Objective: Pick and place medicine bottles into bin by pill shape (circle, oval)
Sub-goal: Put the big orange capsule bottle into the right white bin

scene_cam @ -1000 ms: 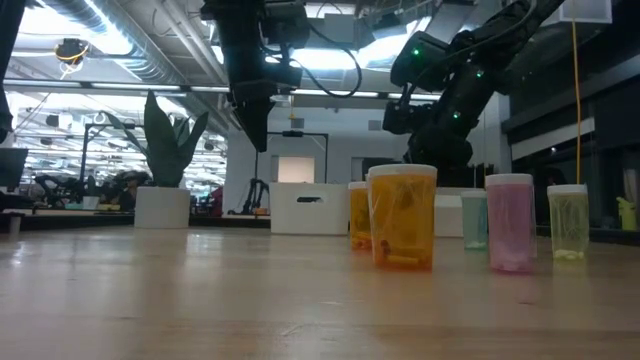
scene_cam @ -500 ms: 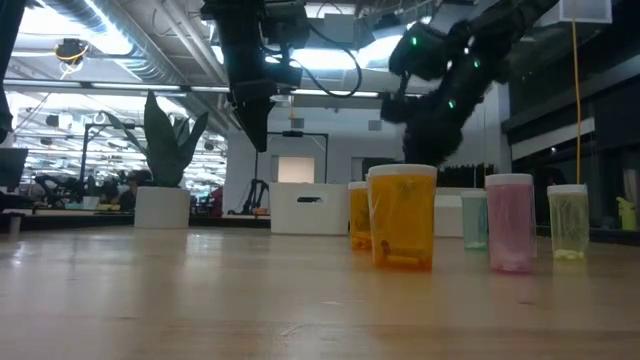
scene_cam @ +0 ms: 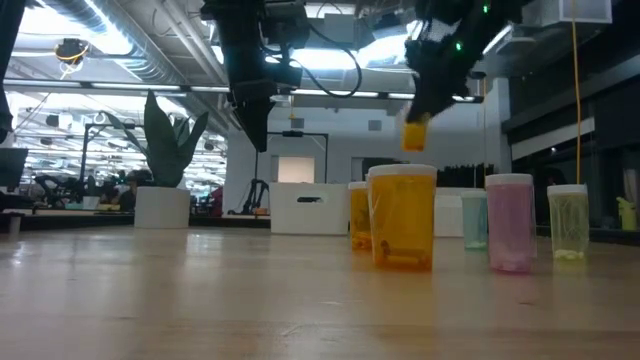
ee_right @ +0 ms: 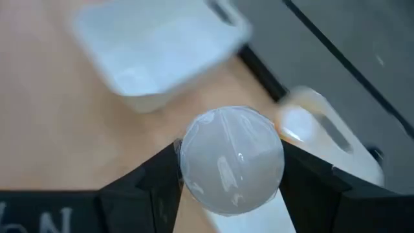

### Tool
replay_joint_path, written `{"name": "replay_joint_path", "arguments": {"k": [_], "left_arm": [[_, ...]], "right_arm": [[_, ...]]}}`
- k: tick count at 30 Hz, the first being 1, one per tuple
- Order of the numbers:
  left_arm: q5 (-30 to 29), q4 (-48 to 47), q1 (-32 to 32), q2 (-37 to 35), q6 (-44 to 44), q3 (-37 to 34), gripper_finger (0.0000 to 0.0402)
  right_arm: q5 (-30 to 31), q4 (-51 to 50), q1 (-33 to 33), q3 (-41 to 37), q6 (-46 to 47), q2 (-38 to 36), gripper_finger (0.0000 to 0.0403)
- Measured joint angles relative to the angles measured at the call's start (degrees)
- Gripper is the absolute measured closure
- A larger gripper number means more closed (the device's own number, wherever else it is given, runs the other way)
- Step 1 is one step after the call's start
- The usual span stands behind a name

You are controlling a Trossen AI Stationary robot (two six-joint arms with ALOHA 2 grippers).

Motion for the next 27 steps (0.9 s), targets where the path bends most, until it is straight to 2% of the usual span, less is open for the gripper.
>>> {"name": "replay_joint_path", "arguments": {"k": [3, 6, 12, 18, 27], "left_arm": [[0.00, 0.27, 0.02, 0.00, 0.00, 0.00, 0.0199], [0.00, 0.48, 0.02, 0.00, 0.00, 0.00, 0.0199], [0.00, 0.48, 0.02, 0.00, 0.00, 0.00, 0.0199], [0.01, 0.64, 0.01, 0.00, 0.08, 0.00, 0.0199], [0.00, 1.55, 0.02, 0.00, 0.16, 0.00, 0.0199]], "right_arm": [[-0.29, 0.32, -6.12, -2.14, 0.12, 0.57, 0.0190], [-3.63, 2.87, -11.16, -3.53, -0.04, 2.64, 0.0191], [-7.23, 7.17, -18.06, -4.29, -1.49, 8.90, 0.0185], [-7.66, 9.26, -19.88, -4.31, -1.62, 14.34, 0.0186], [-7.27, 10.61, -20.14, -4.34, -1.24, 18.05, 0.0165]]}}
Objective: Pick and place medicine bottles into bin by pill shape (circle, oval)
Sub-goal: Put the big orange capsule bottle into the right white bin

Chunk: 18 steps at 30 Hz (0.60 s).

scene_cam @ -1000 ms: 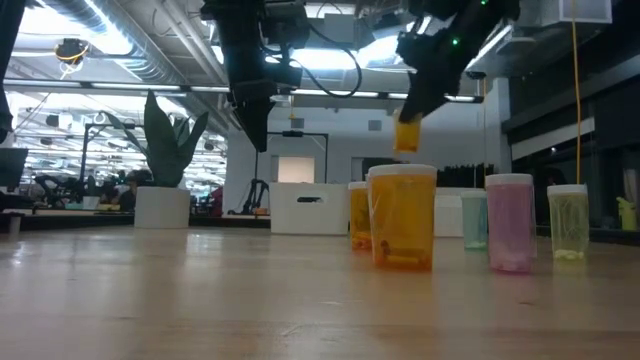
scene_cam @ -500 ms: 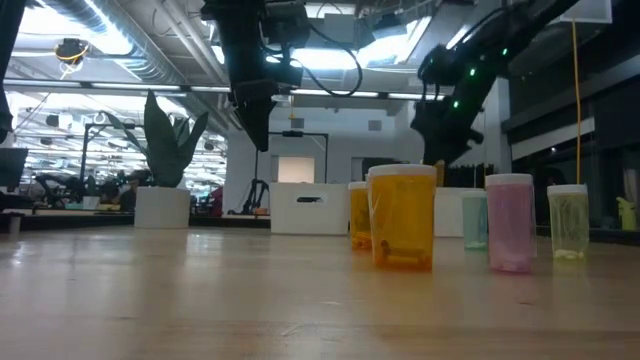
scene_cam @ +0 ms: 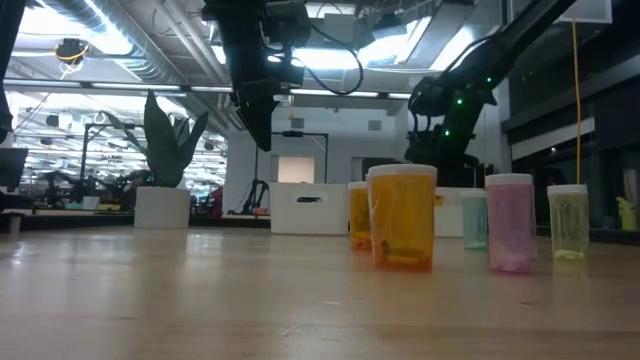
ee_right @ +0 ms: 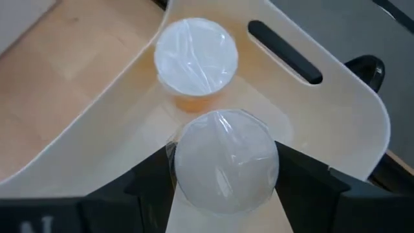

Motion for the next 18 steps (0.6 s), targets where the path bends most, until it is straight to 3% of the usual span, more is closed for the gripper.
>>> {"name": "replay_joint_path", "arguments": {"k": [18], "left_arm": [[0.00, -0.02, -0.02, 0.00, 0.02, 0.00, 0.0199]], "right_arm": [[0.23, 0.16, 0.00, 0.00, -0.36, 0.54, 0.0163]]}}
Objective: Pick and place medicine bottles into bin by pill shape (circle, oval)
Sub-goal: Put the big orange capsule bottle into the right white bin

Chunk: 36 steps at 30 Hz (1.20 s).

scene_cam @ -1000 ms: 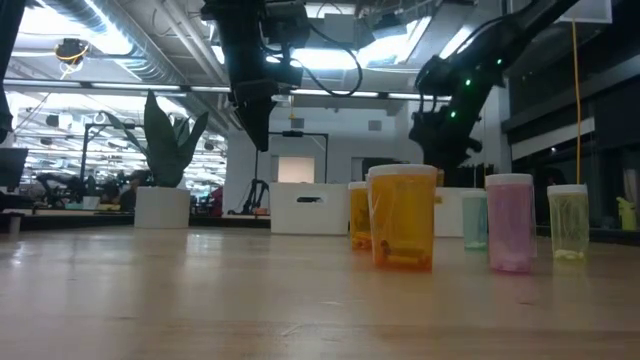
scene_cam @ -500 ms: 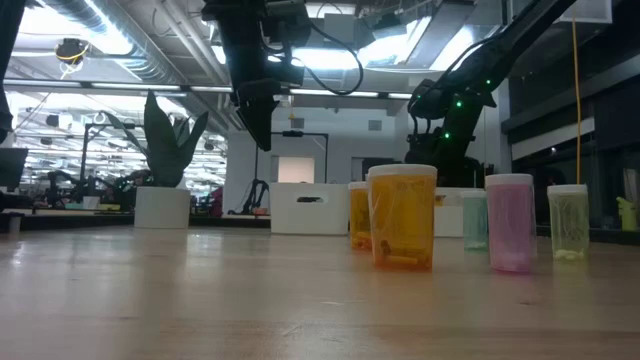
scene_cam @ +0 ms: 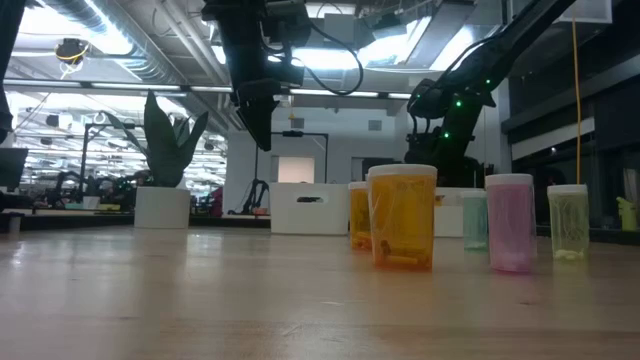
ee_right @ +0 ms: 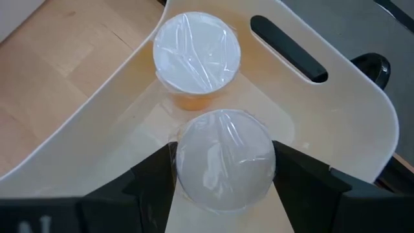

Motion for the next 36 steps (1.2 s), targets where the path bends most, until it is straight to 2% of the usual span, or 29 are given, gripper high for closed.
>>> {"name": "replay_joint_path", "arguments": {"k": [6, 16, 24, 29, 33, 36], "left_arm": [[0.00, -0.02, 0.02, 0.00, 0.00, 0.00, 0.0199], [0.00, -0.03, 0.01, 0.00, 0.01, 0.00, 0.0199], [0.00, -0.03, 0.01, 0.00, 0.00, 0.00, 0.0199], [0.00, -0.04, 0.00, 0.00, 0.00, 0.00, 0.0199], [0.01, -0.07, 0.02, 0.00, 0.00, 0.00, 0.0199], [0.01, -0.07, 0.01, 0.00, 0.00, 0.00, 0.0199]], "right_arm": [[0.02, -0.10, 0.02, 0.00, 0.04, 0.00, 0.0158], [0.00, -0.11, 0.02, 0.00, 0.19, 0.00, 0.0085], [0.00, -1.69, 0.02, 3.01, 0.16, -0.12, 0.0082], [-2.26, -7.36, 1.08, 7.74, 1.94, -1.93, 0.0082], [-6.18, -15.00, 4.17, 10.69, 4.88, -5.14, 0.0082], [-7.39, -16.99, 8.29, 10.46, 6.22, -9.03, 0.0082]]}}
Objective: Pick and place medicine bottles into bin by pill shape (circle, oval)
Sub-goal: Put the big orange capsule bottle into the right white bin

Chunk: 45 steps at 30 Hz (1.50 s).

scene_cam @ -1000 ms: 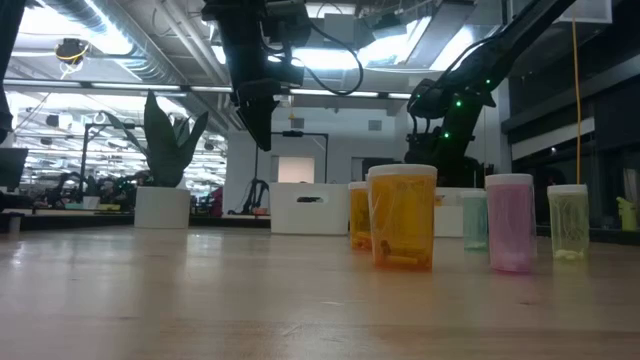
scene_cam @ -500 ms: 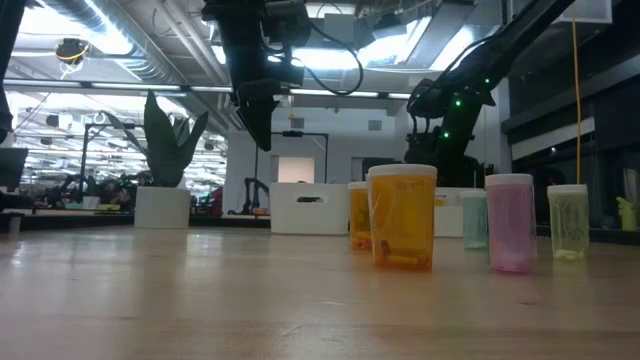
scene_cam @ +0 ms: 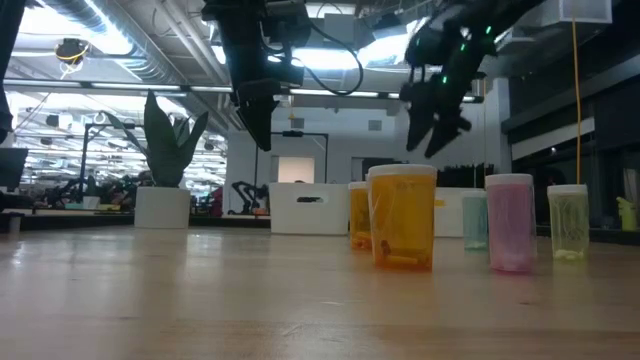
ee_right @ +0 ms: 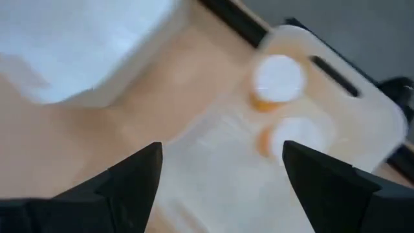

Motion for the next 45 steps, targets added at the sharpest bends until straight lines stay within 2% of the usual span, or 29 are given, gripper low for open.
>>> {"name": "replay_joint_path", "arguments": {"k": [4, 8, 13, 21, 28, 36, 45], "left_arm": [[0.09, -0.76, -0.16, 0.00, -0.26, 0.00, 0.0199], [-0.02, -6.67, -1.57, 0.00, -0.31, 0.00, 0.0199], [-0.06, -12.42, -5.27, -0.02, -3.12, 0.00, 0.0199], [-0.05, -20.92, -12.04, -0.82, -2.33, -1.89, 0.0199], [-0.08, -18.37, -14.95, -11.21, -9.26, -13.87, 0.0199], [-0.03, 2.44, -18.06, -25.81, -14.91, -26.71, 0.0199], [-0.08, 15.75, -19.72, -29.03, -15.19, -28.83, 0.0199]], "right_arm": [[-0.20, -0.29, 7.91, -2.05, 2.87, -4.97, 0.0082], [1.63, 1.25, 17.34, -3.41, 7.42, -7.98, 0.0082], [10.02, 1.63, 29.31, -3.71, 13.78, -7.27, 0.0082], [10.28, 2.34, 42.23, -3.71, 11.45, -5.28, 0.0082], [10.35, 3.54, 45.18, -3.73, 9.39, -3.08, 0.0082], [6.12, 4.56, 43.89, -3.73, 1.38, 2.34, 0.0082], [3.81, 4.83, 42.43, -3.71, -2.85, 10.81, 0.0082]]}}
